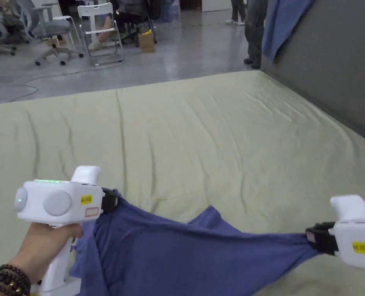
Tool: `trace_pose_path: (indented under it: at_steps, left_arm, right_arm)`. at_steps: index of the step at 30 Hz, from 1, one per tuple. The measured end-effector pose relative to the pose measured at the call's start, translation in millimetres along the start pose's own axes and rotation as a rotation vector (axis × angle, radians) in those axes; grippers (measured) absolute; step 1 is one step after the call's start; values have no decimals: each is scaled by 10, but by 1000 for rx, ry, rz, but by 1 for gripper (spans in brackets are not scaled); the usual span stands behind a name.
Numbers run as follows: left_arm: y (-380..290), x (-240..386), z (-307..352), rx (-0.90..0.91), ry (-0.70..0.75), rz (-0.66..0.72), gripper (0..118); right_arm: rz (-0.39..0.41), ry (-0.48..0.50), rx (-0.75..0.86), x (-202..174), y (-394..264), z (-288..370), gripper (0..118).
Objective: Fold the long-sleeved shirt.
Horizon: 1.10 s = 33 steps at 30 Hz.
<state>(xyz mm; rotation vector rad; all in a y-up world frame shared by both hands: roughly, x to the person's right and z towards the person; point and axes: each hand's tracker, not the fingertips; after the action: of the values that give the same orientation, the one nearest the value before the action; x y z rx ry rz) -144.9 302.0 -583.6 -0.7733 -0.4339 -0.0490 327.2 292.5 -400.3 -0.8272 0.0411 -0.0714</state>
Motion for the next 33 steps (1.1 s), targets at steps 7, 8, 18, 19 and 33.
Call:
trace_pose_path:
  at_steps: [7,8,18,19,33]
  left_arm:
    - [1417,-532,1452,351,91,119,4]
    - [1630,-572,1613,383,112,102,4]
    - [3411,-565,2680,620,345,70,4]
    - [3463,-546,2712,618,352,77,4]
    - [2534,-743,1975,518,296,118,4]
  right_arm:
    - [155,32,297,-381,1916,785,1]
    - [175,13,336,-450,2218,885,1]
    - [128,-64,613,-948,4764,1824,1]
    - [120,-66,607,-972,4859,1837,1]
    - [57,-67,388,-785,3949,660,1]
